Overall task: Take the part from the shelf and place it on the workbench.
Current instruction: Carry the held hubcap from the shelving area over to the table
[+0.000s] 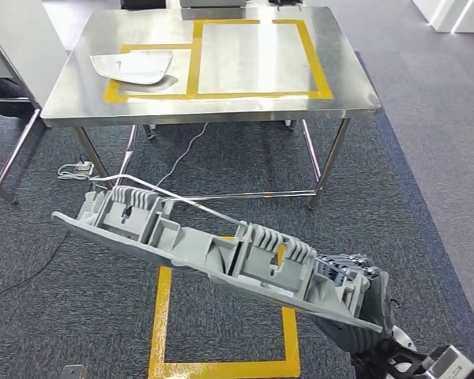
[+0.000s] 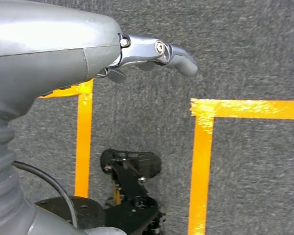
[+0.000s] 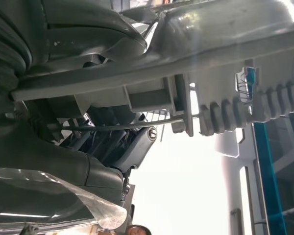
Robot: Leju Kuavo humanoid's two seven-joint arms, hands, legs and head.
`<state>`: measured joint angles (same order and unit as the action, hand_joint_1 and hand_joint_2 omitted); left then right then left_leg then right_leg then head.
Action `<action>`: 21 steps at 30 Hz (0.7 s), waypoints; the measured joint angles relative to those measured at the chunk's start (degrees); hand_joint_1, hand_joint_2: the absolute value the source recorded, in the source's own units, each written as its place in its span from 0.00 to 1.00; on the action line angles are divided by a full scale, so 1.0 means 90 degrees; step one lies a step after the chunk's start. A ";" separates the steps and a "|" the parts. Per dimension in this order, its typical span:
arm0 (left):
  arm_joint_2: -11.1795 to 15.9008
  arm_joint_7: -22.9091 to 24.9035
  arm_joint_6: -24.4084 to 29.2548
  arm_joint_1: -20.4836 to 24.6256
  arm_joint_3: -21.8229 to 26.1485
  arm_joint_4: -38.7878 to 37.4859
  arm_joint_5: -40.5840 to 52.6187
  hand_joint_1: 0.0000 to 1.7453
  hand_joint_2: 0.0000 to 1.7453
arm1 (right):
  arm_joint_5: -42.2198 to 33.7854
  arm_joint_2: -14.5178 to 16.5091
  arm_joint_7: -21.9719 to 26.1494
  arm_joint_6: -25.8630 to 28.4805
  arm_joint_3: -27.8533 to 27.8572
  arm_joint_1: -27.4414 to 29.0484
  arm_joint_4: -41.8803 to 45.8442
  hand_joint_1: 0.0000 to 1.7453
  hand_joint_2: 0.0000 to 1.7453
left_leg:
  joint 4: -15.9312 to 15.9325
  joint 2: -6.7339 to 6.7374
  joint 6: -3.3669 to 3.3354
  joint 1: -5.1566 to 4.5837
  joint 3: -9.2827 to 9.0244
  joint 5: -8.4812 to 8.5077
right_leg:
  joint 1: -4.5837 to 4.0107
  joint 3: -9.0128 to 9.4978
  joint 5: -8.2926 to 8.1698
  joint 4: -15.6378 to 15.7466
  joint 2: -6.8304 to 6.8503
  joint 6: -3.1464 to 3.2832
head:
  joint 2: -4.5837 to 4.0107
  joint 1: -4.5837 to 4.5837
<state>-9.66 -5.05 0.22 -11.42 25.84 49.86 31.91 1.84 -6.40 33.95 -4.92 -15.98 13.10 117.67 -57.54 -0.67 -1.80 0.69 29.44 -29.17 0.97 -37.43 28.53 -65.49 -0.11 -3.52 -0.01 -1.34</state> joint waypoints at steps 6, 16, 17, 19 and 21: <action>0.0007 0.0002 0.0002 0.0011 0.0000 0.0001 0.0000 0.00 1.00 | -0.0001 0.0000 -0.0004 -0.0001 0.0000 0.0007 0.0001 1.00 1.00 | -0.0154 0.0016 0.0224 -0.0027 -0.0119 -0.0144 | -0.0028 0.0429 -0.0139 0.0781 0.0025 0.0284 | 0.0001 -0.0011; 0.0017 0.0002 0.0000 -0.0003 -0.0005 -0.0001 0.0000 0.00 1.00 | -0.0002 0.0000 -0.0004 0.0000 0.0005 0.0003 -0.0002 1.00 1.00 | -0.0760 0.0026 0.0092 -0.0110 0.0787 0.0075 | -0.0116 0.0958 0.0285 0.0809 -0.0010 0.0413 | 0.0001 -0.0021; 0.0023 0.0002 0.0001 -0.0003 -0.0006 -0.0001 0.0000 0.00 1.00 | -0.0003 0.0000 -0.0004 0.0000 0.0005 0.0000 -0.0002 1.00 1.00 | -0.0461 0.0029 0.0028 -0.0153 0.0704 0.0234 | -0.0116 0.1003 0.0332 0.0822 -0.0007 0.0387 | 0.0001 -0.0033; 0.0035 0.0005 0.0007 -0.0008 -0.0006 0.0001 0.0000 0.00 1.00 | -0.0003 0.0000 -0.0004 -0.0002 0.0003 0.0000 -0.0004 1.00 1.00 | -0.0231 0.0032 -0.0070 -0.0221 0.0639 0.0298 | -0.0099 0.1065 0.0353 0.0857 -0.0005 0.0302 | 0.0001 -0.0056; 0.0036 0.0007 0.0009 -0.0018 -0.0005 0.0003 0.0000 0.00 1.00 | 0.0000 0.0000 -0.0006 -0.0002 0.0001 0.0003 0.0000 1.00 1.00 | -0.0078 0.0024 -0.0122 -0.0208 0.0507 0.0357 | -0.0090 0.1101 0.0322 0.0833 -0.0003 0.0220 | 0.0001 -0.0053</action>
<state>-9.34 -4.99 0.30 -11.58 25.79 49.88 31.91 1.84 -6.40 33.89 -4.95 -15.97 13.12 117.67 -58.24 -0.45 -2.90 -1.18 34.01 -25.96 0.16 -27.52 31.43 -57.99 -0.13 -1.54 0.00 -1.82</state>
